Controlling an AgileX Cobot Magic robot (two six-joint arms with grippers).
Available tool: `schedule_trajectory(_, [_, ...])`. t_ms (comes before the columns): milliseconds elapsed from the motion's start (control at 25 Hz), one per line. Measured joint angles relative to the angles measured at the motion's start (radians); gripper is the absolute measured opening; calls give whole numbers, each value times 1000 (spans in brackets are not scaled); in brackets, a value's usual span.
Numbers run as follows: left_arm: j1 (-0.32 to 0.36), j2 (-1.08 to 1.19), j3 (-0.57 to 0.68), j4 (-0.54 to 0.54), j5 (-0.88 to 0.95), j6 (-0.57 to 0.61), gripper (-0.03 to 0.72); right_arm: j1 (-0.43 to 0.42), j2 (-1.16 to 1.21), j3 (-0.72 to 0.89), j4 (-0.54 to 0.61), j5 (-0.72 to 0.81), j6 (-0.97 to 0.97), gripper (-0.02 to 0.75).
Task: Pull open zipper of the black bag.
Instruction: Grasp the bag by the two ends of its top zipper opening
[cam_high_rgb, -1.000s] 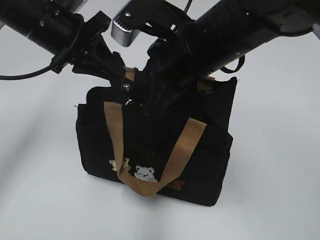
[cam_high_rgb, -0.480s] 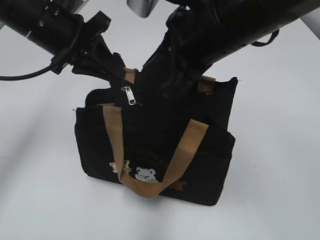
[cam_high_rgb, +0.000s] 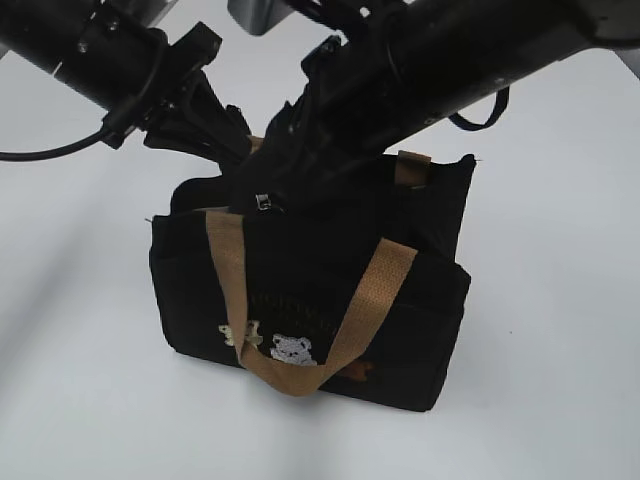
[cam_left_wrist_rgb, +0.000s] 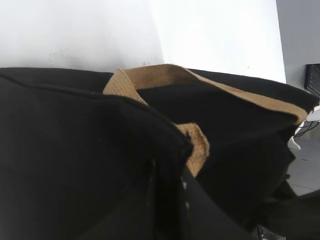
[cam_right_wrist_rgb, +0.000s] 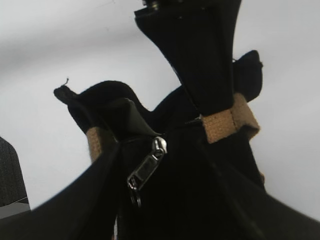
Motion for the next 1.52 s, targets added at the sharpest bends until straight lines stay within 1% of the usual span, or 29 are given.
schedule_trajectory(80, [0,0,0,0,0,0,27,17,13,0,0,-20,0,372])
schedule_trajectory(200, [0,0,0,0,0,0,27,51,25,0,-7,-75,1,384])
schedule_trajectory(320, [0,0,0,0,4,0,27,59,27,0,-56,-110,27,387])
schedule_trajectory(440, [0,0,0,0,16,0,27,59,31,0,-131,-127,77,389])
schedule_trajectory(600, [0,-4,0,-2,20,-9,27,59,32,0,-166,-123,118,391])
schedule_trajectory(1080, [-3,-59,1,24,41,-45,27,61,37,0,-169,-54,137,391])
schedule_trajectory(1360, [-3,-59,1,26,43,-49,26,61,-8,0,-174,27,139,390])
schedule_trajectory(1520, [-3,-59,1,25,43,-49,26,61,-29,0,-207,75,140,351])
